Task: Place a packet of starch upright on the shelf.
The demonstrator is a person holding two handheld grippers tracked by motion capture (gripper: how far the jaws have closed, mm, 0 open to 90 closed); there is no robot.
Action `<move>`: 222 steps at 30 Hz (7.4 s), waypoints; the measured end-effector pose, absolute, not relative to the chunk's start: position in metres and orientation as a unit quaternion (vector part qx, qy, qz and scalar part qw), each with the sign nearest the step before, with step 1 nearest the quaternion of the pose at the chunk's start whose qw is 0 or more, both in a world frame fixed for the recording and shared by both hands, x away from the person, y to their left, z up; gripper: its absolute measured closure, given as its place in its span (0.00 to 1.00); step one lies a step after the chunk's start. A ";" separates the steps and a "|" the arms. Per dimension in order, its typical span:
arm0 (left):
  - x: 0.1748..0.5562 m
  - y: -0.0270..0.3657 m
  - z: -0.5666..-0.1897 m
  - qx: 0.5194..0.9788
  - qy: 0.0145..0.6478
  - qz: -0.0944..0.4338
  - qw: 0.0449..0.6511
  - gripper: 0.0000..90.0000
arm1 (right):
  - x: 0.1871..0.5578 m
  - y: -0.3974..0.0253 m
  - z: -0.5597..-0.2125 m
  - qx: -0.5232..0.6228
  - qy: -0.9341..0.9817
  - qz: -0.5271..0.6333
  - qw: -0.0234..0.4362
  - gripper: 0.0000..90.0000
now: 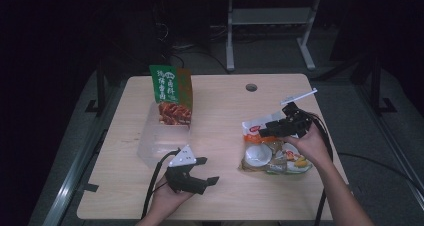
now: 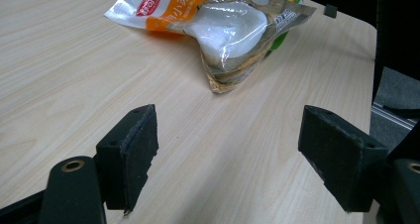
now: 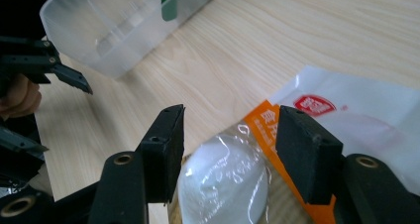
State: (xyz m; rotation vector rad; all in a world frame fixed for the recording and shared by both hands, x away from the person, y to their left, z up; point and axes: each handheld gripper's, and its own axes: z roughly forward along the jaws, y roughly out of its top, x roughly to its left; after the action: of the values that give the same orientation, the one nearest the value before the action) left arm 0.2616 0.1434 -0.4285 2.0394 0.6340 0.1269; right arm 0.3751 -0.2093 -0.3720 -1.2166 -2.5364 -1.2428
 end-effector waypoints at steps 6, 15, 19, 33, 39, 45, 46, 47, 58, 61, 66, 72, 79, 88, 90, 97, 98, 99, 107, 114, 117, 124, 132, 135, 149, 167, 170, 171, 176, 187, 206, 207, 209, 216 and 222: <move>0.261 0.143 -0.429 0.836 0.260 0.053 0.480 0.26 | 0.370 -0.218 -0.376 -0.402 -0.823 -0.400 0.034 0.49; 0.261 0.143 -0.429 0.836 0.260 0.053 0.480 0.26 | 0.362 -0.234 -0.384 -0.416 -0.820 -0.393 0.030 0.49; 0.261 0.143 -0.429 0.836 0.260 0.053 0.480 0.26 | 0.360 -0.243 -0.387 -0.424 -0.817 -0.389 0.030 0.49; 0.261 0.142 -0.430 0.840 0.259 0.052 0.475 0.26 | 0.360 -0.264 -0.403 -0.456 -0.809 -0.369 0.025 0.49; 0.261 0.142 -0.430 0.841 0.258 0.052 0.474 0.26 | 0.366 -0.263 -0.409 -0.459 -0.810 -0.364 0.028 0.51; 0.261 0.141 -0.431 0.840 0.259 0.051 0.475 0.26 | 0.375 -0.255 -0.417 -0.458 -0.811 -0.361 0.042 0.59; 0.261 0.141 -0.431 0.840 0.258 0.051 0.475 0.26 | 0.375 -0.255 -0.417 -0.458 -0.811 -0.361 0.042 0.59; 0.261 0.141 -0.431 0.840 0.259 0.051 0.475 0.26 | 0.377 -0.253 -0.418 -0.456 -0.812 -0.362 0.042 0.61; 0.263 0.140 -0.432 0.840 0.260 0.047 0.475 0.26 | 0.385 -0.248 -0.423 -0.468 -0.798 -0.374 0.070 0.82; 0.263 0.140 -0.433 0.839 0.261 0.046 0.474 0.26 | 0.385 -0.247 -0.422 -0.465 -0.799 -0.373 0.084 0.95; 0.263 0.138 -0.434 0.842 0.258 0.042 0.471 0.26 | 0.382 -0.240 -0.419 -0.450 -0.806 -0.376 0.082 1.00; 0.263 0.135 -0.436 0.842 0.257 0.041 0.473 0.26 | 0.372 -0.229 -0.409 -0.429 -0.812 -0.391 0.066 1.00; 0.262 0.133 -0.437 0.842 0.258 0.036 0.473 0.26 | 0.358 -0.220 -0.398 -0.400 -0.812 -0.421 0.054 1.00; 0.265 0.132 -0.438 0.844 0.251 0.032 0.473 0.26 | 0.337 -0.210 -0.383 -0.365 -0.811 -0.456 0.028 1.00; 0.265 0.131 -0.438 0.842 0.255 0.028 0.474 0.26 | 0.333 -0.208 -0.380 -0.359 -0.813 -0.458 0.022 1.00; 0.271 0.120 -0.435 0.832 0.263 0.019 0.488 0.26 | 0.317 -0.198 -0.372 -0.328 -0.815 -0.479 0.004 1.00; 0.271 0.120 -0.435 0.832 0.263 0.019 0.488 0.26 | 0.317 -0.198 -0.372 -0.328 -0.815 -0.479 0.004 1.00; 0.272 0.120 -0.435 0.834 0.260 0.019 0.486 0.26 | 0.315 -0.197 -0.371 -0.322 -0.813 -0.485 0.000 1.00; 0.286 0.103 -0.438 0.838 0.271 0.023 0.474 0.27 | 0.313 -0.190 -0.372 -0.304 -0.805 -0.510 0.000 1.00; 0.314 0.098 -0.445 0.812 0.309 -0.035 0.494 0.38 | 0.315 -0.190 -0.378 -0.287 -0.804 -0.520 0.023 1.00; 0.326 0.099 -0.450 0.791 0.325 -0.079 0.512 0.50 | 0.315 -0.191 -0.379 -0.286 -0.804 -0.520 0.024 1.00; 0.329 0.096 -0.449 0.788 0.311 -0.078 0.526 0.94 | 0.316 -0.193 -0.381 -0.291 -0.808 -0.512 0.025 1.00; 0.324 0.097 -0.443 0.791 0.322 -0.044 0.519 1.00 | 0.318 -0.193 -0.385 -0.299 -0.810 -0.504 0.024 1.00; 0.319 0.098 -0.439 0.801 0.320 -0.009 0.507 1.00 | 0.319 -0.193 -0.388 -0.306 -0.819 -0.486 0.014 0.99; 0.311 0.100 -0.437 0.821 0.298 0.023 0.487 1.00 | 0.324 -0.164 -0.402 -0.301 -0.839 -0.452 0.014 0.85; 0.293 0.114 -0.435 0.837 0.285 0.027 0.467 0.73 | 0.315 -0.157 -0.395 -0.293 -0.839 -0.458 0.003 1.00; 0.289 0.117 -0.434 0.840 0.278 0.034 0.465 0.71 | 0.314 -0.159 -0.391 -0.299 -0.835 -0.462 -0.003 1.00; 0.287 0.117 -0.433 0.840 0.277 0.037 0.465 0.70 | 0.314 -0.161 -0.390 -0.298 -0.835 -0.463 -0.004 1.00; 0.279 0.121 -0.433 0.846 0.267 0.041 0.460 0.64 | 0.315 -0.167 -0.387 -0.309 -0.826 -0.471 -0.015 1.00; 0.264 0.137 -0.434 0.850 0.259 0.056 0.456 0.41 | 0.320 -0.163 -0.378 -0.315 -0.828 -0.463 -0.019 1.00; 0.260 0.147 -0.429 0.844 0.244 0.070 0.472 0.35 | 0.345 -0.127 -0.338 -0.294 -0.836 -0.463 -0.020 1.00; 0.259 0.147 -0.429 0.845 0.244 0.070 0.471 0.35 | 0.346 -0.125 -0.336 -0.294 -0.836 -0.462 -0.020 1.00; 0.259 0.146 -0.430 0.845 0.243 0.069 0.472 0.35 | 0.349 -0.122 -0.331 -0.293 -0.836 -0.463 -0.021 1.00; 0.259 0.145 -0.430 0.846 0.242 0.070 0.471 0.34 | 0.357 -0.104 -0.314 -0.283 -0.838 -0.466 -0.020 1.00; 0.257 0.145 -0.429 0.845 0.239 0.069 0.473 0.34 | 0.367 -0.082 -0.304 -0.268 -0.841 -0.469 -0.023 1.00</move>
State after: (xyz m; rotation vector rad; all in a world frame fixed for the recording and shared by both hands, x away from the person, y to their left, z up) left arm 0.2573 0.1446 -0.4292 2.0691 0.5850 0.1680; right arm 0.3673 -0.0824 -0.3043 -0.8538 -2.6814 -1.4966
